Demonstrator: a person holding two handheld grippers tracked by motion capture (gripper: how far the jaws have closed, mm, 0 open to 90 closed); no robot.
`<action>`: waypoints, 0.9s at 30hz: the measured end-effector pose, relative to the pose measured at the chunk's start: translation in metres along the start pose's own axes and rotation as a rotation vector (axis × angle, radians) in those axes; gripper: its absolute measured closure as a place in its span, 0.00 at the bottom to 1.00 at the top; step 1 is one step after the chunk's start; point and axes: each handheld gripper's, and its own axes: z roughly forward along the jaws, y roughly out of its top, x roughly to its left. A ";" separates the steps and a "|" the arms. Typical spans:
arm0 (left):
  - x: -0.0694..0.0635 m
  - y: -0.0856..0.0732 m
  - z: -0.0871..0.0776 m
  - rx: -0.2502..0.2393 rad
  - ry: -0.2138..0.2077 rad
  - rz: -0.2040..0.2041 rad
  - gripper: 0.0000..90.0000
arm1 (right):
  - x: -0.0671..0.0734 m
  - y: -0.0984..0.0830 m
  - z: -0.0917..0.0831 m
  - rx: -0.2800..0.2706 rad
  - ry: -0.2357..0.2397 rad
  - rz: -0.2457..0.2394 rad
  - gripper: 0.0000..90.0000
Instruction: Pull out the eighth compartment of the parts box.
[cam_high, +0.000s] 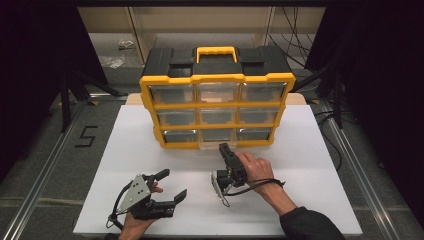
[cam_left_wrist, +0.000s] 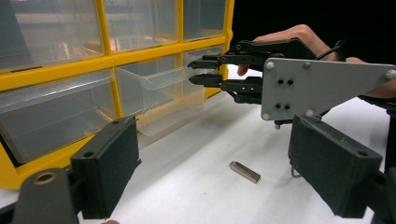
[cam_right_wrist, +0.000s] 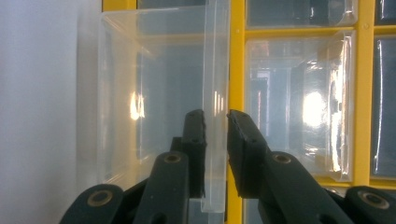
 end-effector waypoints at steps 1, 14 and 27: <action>0.000 0.000 0.000 0.000 0.001 0.000 0.18 | 0.000 0.000 -0.002 -0.001 0.002 0.000 0.87; 0.000 0.000 0.000 0.000 0.001 -0.001 0.18 | -0.001 0.001 -0.008 -0.015 0.003 -0.002 0.87; 0.000 0.000 0.000 0.002 0.002 0.002 0.18 | 0.001 -0.001 -0.014 -0.025 0.009 -0.016 0.87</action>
